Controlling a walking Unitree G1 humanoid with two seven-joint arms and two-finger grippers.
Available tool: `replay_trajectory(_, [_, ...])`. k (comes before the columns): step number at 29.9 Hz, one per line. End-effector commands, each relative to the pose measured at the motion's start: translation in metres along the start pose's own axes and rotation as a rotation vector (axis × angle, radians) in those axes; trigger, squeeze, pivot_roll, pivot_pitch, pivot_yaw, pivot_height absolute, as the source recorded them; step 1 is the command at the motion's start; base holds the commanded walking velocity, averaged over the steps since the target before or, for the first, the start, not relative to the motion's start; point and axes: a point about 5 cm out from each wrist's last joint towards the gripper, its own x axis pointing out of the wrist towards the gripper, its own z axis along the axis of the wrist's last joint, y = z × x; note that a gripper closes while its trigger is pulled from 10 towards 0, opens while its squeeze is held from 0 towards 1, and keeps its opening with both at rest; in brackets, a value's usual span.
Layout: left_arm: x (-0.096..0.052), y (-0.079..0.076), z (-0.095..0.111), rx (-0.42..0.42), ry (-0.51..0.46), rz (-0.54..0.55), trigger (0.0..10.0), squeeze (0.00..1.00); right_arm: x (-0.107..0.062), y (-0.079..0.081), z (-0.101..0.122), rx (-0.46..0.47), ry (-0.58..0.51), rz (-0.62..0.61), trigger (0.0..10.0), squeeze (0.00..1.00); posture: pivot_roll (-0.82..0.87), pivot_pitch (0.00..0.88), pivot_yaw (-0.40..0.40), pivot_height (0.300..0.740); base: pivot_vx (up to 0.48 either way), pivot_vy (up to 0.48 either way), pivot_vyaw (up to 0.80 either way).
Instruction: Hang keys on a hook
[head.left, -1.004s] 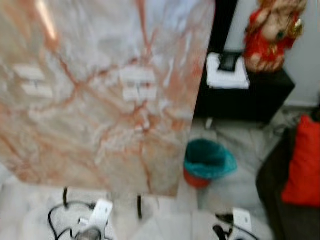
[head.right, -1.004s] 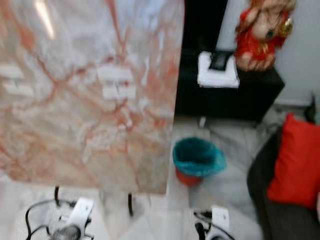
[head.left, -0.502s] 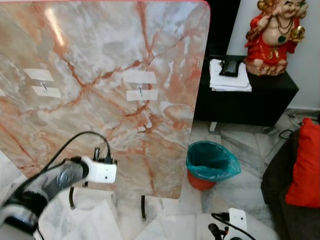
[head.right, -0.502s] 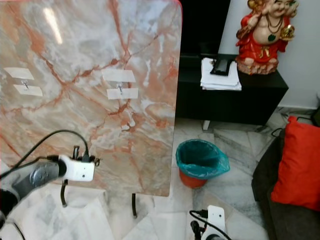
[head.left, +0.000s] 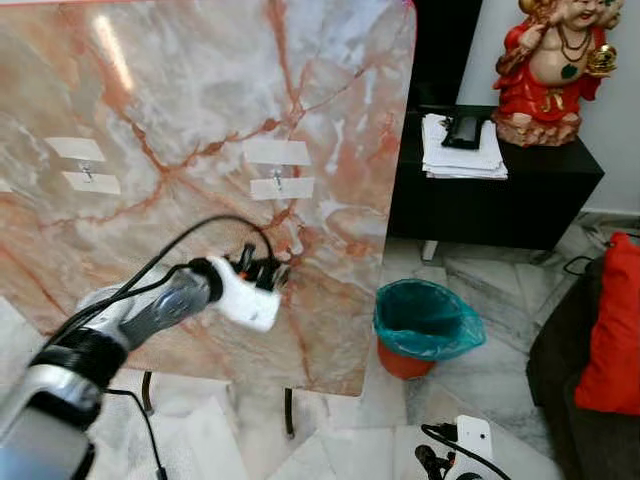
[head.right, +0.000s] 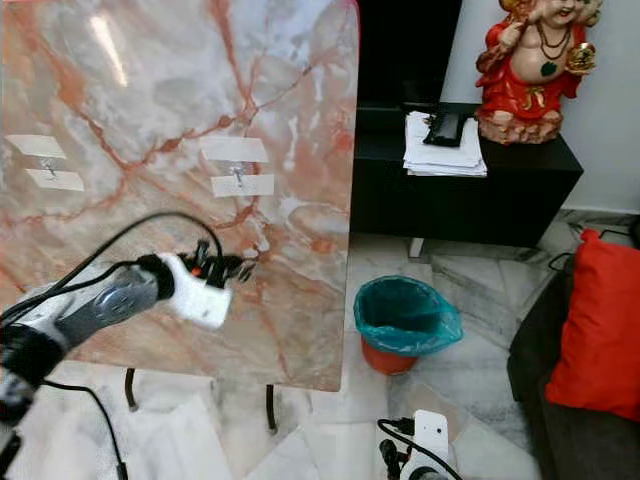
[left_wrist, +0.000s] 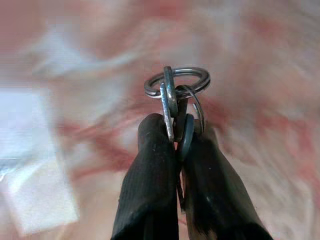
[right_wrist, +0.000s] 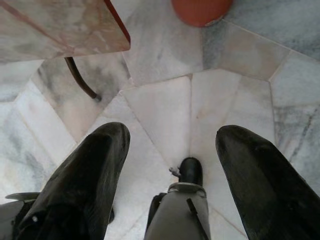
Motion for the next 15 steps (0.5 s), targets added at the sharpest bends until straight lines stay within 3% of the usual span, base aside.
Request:
replay_trajectory(1, [-0.002,0.014,-0.004,-0.148,0.018,0.117,10.0,0.0,0.0,0.0,-0.001,-0.002,-0.001,-0.001,10.0,0.0,0.07,0.024,0.023,0.74,0.0,0.0,0.0])
replay_trajectory(2, [0.0,0.017,0.0,-0.293,-0.002,0.195,10.0,0.0,0.0,0.0,-0.001,-0.002,-0.002,0.0,10.0,0.0,0.07,0.024,0.023,0.74,0.0,0.0,0.0])
replay_trajectory(4, [0.002,0.018,0.004,-0.369,-0.007,0.241,10.0,0.0,0.0,0.0,0.0,-0.007,-0.002,0.003,10.0,0.0,0.07,0.026,0.021,0.74,0.0,0.0,0.0])
replay_trajectory(5, [0.003,0.015,0.007,-0.446,-0.005,0.268,10.0,0.0,0.0,0.0,0.0,-0.008,-0.003,0.003,10.0,0.0,0.07,0.03,0.018,0.74,0.0,0.0,0.0])
replay_trajectory(9, [0.006,0.011,0.012,-0.499,-0.002,0.306,10.0,0.0,0.0,-0.001,-0.001,-0.012,-0.001,0.004,10.0,0.0,0.07,0.031,0.017,0.74,0.0,0.0,0.0])
replay_trajectory(11, [0.008,0.015,0.017,-0.603,0.008,0.406,10.0,0.0,-0.001,-0.001,-0.001,-0.014,-0.001,0.004,10.0,0.0,0.06,0.029,0.016,0.74,0.0,0.0,0.0])
replay_trajectory(15, [0.01,0.018,0.035,-0.707,-0.074,0.468,10.0,0.0,-0.001,-0.001,-0.001,-0.015,-0.002,0.005,10.0,0.0,0.06,0.029,0.012,0.74,0.0,0.0,0.0])
